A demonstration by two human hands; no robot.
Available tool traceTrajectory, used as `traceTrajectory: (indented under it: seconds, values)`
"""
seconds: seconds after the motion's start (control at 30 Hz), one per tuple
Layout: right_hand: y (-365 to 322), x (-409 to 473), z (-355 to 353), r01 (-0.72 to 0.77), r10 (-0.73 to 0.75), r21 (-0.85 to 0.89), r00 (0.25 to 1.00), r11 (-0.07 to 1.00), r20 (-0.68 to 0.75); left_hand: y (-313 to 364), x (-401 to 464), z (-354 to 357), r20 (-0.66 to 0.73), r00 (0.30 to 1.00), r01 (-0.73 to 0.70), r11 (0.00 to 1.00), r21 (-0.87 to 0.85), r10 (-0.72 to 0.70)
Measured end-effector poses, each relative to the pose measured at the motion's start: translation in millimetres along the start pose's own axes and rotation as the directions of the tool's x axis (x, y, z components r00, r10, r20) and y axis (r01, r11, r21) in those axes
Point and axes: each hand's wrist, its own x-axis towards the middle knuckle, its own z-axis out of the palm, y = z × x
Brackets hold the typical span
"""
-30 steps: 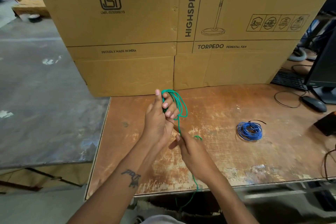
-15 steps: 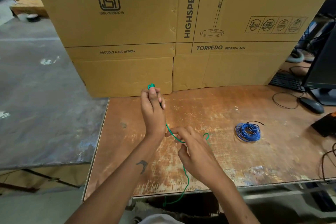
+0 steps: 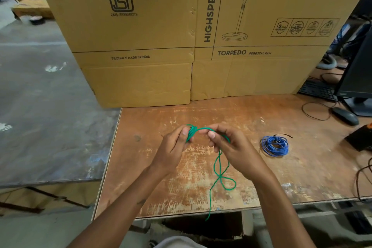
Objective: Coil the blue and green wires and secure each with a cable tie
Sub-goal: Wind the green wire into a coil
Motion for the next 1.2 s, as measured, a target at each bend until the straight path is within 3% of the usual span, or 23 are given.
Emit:
traceTrajectory:
  seconds: [0.17,0.3,0.37,0.47,0.57,0.67,0.73,0.87,0.97,1.03,1.1,1.13,1.2]
  values:
    - [1,18,-2,-0.06,0.062,0.017,0.985,0.998,-0.162,12,-12,8,0.051,0.998,0.026,0.991,-0.132,-0.02]
    - [15,20,10,0.025,-0.09,-0.325,0.979,0.945,-0.184,38,-6,15,0.011,0.996,0.086,0.905,-0.416,-0.09]
    - [20,14,22,0.076,-0.134,-0.348,0.98,0.934,-0.147,50,1,17,0.02,0.991,0.122,0.817,-0.564,-0.133]
    - [26,9,27,0.073,-0.095,-0.171,0.988,0.982,-0.121,59,8,17,0.052,0.986,0.149,0.674,-0.723,-0.161]
    - [32,9,19,0.014,-0.014,0.056,1.0,0.998,-0.014,66,12,12,0.055,0.979,0.165,0.603,-0.78,-0.196]
    - [42,4,9,-0.077,0.049,0.28,0.993,0.957,0.105,74,19,1,0.032,0.976,0.153,0.573,-0.805,-0.215]
    - [47,-2,7,-0.13,0.099,0.363,0.99,0.923,0.102,77,24,-8,0.008,0.979,0.127,0.575,-0.808,-0.206]
    - [51,-11,9,-0.273,0.25,0.596,0.96,0.755,0.124,77,33,-22,0.002,0.97,0.16,0.63,-0.76,-0.243]
    - [59,-10,7,-0.401,0.388,0.718,0.901,0.569,0.196,71,39,-34,0.038,0.967,0.179,0.566,-0.805,-0.252]
    - [72,-6,5,-0.456,0.359,0.832,0.869,0.317,0.339,65,42,-43,0.068,0.971,0.171,0.467,-0.868,-0.229]
    - [89,-3,5,-0.463,0.239,0.886,0.864,0.033,0.443,61,46,-49,0.07,0.976,0.152,0.419,-0.895,-0.205]
    - [92,-3,8,-0.46,0.244,0.888,0.861,0.0,0.446,60,48,-50,0.058,0.979,0.136,0.414,-0.9,-0.194]
    - [97,-5,16,-0.473,0.38,0.867,0.84,0.16,0.388,60,52,-53,0.022,0.982,0.099,0.412,-0.906,-0.187]
